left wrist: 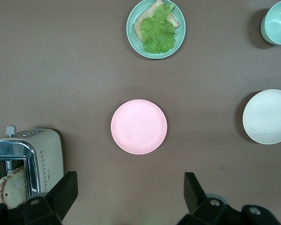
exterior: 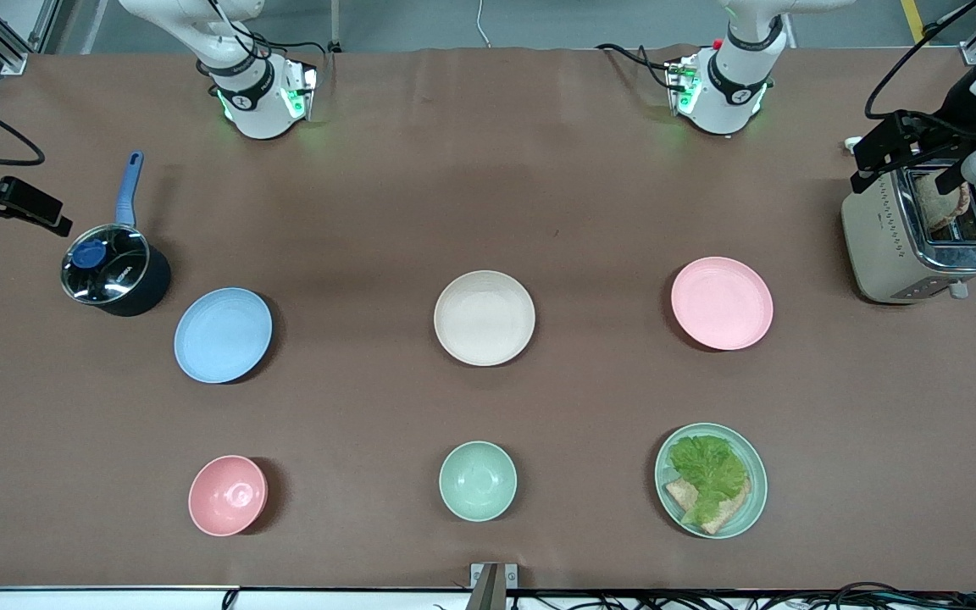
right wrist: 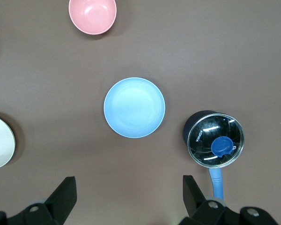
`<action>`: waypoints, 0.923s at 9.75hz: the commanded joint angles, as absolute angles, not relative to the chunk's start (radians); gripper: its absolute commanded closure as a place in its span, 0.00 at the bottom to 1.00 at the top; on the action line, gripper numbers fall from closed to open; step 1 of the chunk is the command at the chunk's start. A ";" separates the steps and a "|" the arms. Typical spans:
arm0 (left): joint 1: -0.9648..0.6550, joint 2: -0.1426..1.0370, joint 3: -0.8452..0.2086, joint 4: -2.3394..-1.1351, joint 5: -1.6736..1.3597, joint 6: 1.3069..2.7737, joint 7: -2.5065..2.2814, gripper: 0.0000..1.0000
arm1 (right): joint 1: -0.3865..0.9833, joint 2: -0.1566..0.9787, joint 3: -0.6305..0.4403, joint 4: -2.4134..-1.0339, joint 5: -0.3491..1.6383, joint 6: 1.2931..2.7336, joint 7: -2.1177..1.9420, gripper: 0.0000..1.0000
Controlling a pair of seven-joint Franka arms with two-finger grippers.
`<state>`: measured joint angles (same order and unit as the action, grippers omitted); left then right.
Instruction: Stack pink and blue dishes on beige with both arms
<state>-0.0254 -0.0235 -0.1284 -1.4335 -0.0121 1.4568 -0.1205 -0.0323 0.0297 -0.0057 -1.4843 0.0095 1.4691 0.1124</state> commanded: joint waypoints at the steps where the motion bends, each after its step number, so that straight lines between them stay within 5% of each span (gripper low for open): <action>1: -0.026 -0.032 -0.127 -1.466 -0.008 1.445 -0.132 0.00 | -0.040 0.025 -0.002 -1.482 0.018 1.480 0.103 0.00; 6: -0.023 -0.014 -0.088 -1.473 -0.049 1.468 -0.130 0.02 | -0.035 0.025 -0.002 -1.474 0.015 1.471 0.101 0.00; 9: -0.023 0.018 0.032 -1.636 -0.175 1.613 0.010 0.02 | -0.057 0.061 -0.005 -1.480 0.058 1.489 -0.010 0.00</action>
<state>-0.0235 -0.0061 0.0027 -1.5250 -0.1364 1.5351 -0.0584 -0.0336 0.0346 -0.0054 -1.4838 0.0225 1.4800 0.0661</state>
